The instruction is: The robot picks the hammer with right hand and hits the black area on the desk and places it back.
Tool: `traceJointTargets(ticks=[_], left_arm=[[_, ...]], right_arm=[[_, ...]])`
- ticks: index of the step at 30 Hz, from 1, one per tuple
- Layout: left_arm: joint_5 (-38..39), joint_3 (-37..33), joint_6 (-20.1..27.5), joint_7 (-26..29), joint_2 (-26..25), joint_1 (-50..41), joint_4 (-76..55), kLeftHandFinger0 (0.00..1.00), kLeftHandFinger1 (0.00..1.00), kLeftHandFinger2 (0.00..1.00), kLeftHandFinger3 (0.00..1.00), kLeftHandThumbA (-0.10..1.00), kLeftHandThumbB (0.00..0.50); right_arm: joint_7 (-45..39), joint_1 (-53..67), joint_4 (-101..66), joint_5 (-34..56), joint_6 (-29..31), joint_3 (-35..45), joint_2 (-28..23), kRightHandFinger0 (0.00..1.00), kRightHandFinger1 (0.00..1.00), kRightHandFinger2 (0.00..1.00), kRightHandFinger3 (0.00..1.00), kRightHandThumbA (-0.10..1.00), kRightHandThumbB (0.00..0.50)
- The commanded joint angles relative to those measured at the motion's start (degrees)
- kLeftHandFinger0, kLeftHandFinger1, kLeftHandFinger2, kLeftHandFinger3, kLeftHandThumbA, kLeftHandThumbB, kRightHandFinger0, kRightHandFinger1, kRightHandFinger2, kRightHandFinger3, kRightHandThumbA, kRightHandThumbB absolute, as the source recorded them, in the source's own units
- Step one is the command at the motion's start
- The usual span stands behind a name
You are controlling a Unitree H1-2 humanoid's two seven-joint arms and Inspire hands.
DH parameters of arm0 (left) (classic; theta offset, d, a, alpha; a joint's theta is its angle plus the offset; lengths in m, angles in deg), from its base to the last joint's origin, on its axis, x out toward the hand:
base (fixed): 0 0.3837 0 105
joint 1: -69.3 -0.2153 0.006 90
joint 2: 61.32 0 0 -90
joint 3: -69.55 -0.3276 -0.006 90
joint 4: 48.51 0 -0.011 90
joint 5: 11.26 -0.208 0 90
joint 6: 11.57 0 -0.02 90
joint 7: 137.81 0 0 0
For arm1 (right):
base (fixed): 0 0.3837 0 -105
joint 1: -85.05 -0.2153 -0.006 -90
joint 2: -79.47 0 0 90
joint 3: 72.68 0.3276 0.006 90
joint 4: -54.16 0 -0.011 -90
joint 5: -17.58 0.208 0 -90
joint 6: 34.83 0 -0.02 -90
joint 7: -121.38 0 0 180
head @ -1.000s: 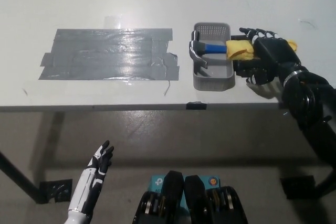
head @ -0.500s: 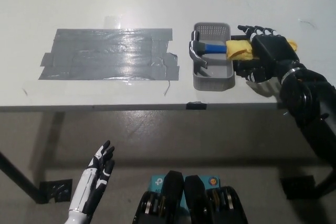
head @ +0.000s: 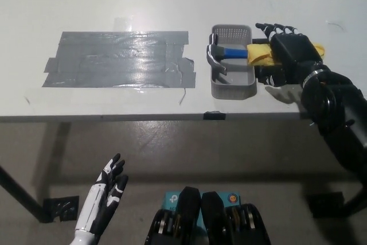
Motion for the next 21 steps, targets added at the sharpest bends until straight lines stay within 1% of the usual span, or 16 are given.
traceJointTargets(ticks=[1, 2, 3, 4, 5, 6, 7, 8, 9, 10, 12, 13, 16, 17, 19, 21], left_arm=[[-0.44, 0.3, 2.38, 1.07, -0.65, 0.92, -0.93, 1.0, 1.0, 1.0, 1.0, 0.89, 0.0], [-0.4, 0.28, 2.44, 1.05, -0.63, 0.99, -0.86, 1.0, 1.0, 1.0, 1.0, 0.89, 0.0], [-0.32, 0.29, 2.55, 1.05, -0.59, 1.14, -0.73, 1.0, 1.0, 1.0, 1.0, 0.89, 0.0], [-0.32, 0.41, 2.38, 1.14, -0.57, 1.18, -0.88, 1.0, 1.0, 1.0, 1.0, 0.9, 0.001], [-0.44, 0.44, 2.28, 1.2, -0.58, 1.13, -1.03, 1.0, 1.0, 1.0, 1.0, 0.9, 0.0], [-0.38, 0.51, 2.18, 1.18, -0.64, 0.97, -1.25, 1.0, 1.0, 1.0, 1.0, 0.9, 0.0], [-0.42, 0.58, 1.83, 1.24, -0.6, 0.91, -1.46, 1.0, 1.0, 1.0, 1.0, 0.9, 0.0], [-0.21, 0.61, 1.99, 1.2, -0.56, 0.91, -1.42, 1.0, 1.0, 1.0, 1.0, 0.89, 0.0], [-0.04, 0.56, 2.02, 1.02, -0.6, 0.86, -1.43, 1.0, 1.0, 1.0, 1.0, 0.89, 0.0], [-0.08, 0.54, 2.03, 1.01, -0.61, 0.87, -1.46, 1.0, 1.0, 1.0, 1.0, 0.89, 0.0], [-0.48, 0.49, 1.89, 1.07, -0.75, 0.97, -1.61, 1.0, 1.0, 1.0, 1.0, 0.91, 0.0], [-0.64, 0.44, 1.96, 1.13, -0.74, 1.02, -1.63, 1.0, 1.0, 1.0, 1.0, 0.91, 0.0], [-0.49, 0.61, 1.83, 1.16, -0.75, 1.15, -1.8, 1.0, 1.0, 1.0, 1.0, 0.92, 0.0], [-0.49, 0.6, 1.94, 1.11, -0.81, 1.16, -1.69, 1.0, 1.0, 1.0, 1.0, 0.92, 0.0], [-0.27, 0.65, 1.7, 0.97, -0.82, 1.33, -1.73, 1.0, 1.0, 1.0, 1.0, 0.92, 0.0], [-0.19, 0.67, 2.19, 1.04, -0.85, 1.49, -1.25, 1.0, 1.0, 1.0, 1.0, 0.92, 0.0]], right_arm=[[10.43, -3.1, 1.26, 0.96, 2.03, 3.82, 1.76, 0.82, 0.81, 0.85, 0.93, 0.35, 0.299], [11.59, -3.07, 1.63, 0.74, 2.47, 3.99, 1.85, 0.54, 0.59, 0.7, 0.76, 0.22, 0.291], [13.34, -3.18, 2.37, 0.39, 3.2, 4.25, 2.02, 0.4, 0.52, 0.62, 0.68, 0.15, 0.285], [18.09, -3.25, 3.88, -2.21, 4.99, 2.99, 1.77, 0.12, 0.27, 0.39, 0.41, -0.06, 0.256], [19.82, -3.2, 4.33, -3.41, 5.58, 2.18, 1.5, 0.0, 0.14, 0.28, 0.3, -0.1, 0.244], [20.97, -3.18, 4.72, -4.08, 5.79, 1.66, 1.46, 0.0, 0.1, 0.28, 0.25, -0.1, 0.237], [21.51, -3.37, 5.58, -4.78, 5.32, 1.01, 1.37, 0.0, 0.22, 0.49, 0.31, -0.1, 0.223], [21.85, -3.41, 5.96, -4.91, 5.45, 0.75, 1.27, 0.0, 0.33, 0.67, 0.41, -0.1, 0.219], [21.68, -3.42, 6.68, -4.58, 6.23, 0.42, 0.82, 0.03, 0.47, 0.85, 0.6, -0.1, 0.222], [21.82, -3.42, 6.95, -4.48, 6.42, 0.31, 0.7, 0.02, 0.5, 0.88, 0.7, -0.1, 0.221], [22.28, -3.31, 7.43, -4.49, 6.9, 0.09, 0.34, 0.01, 0.53, 0.9, 0.83, -0.1, 0.209], [22.35, -3.37, 7.62, -4.41, 7.03, 0.08, 0.24, 0.02, 0.54, 0.9, 0.85, -0.1, 0.207], [23.9, -3.52, 8.61, -4.02, 9.04, 0.23, -0.05, 0.04, 0.57, 0.91, 0.86, -0.1, 0.201], [24.26, -3.64, 9.23, -3.81, 9.4, 0.35, -0.01, 0.06, 0.59, 0.92, 0.88, -0.1, 0.191], [26.02, -3.89, 9.97, -4.5, 10.07, 0.05, -0.13, 0.07, 0.58, 0.92, 0.88, -0.1, 0.199], [26.18, -3.93, 10.09, -4.69, 10.21, -0.07, -0.29, 0.07, 0.58, 0.92, 0.89, -0.1, 0.185]])
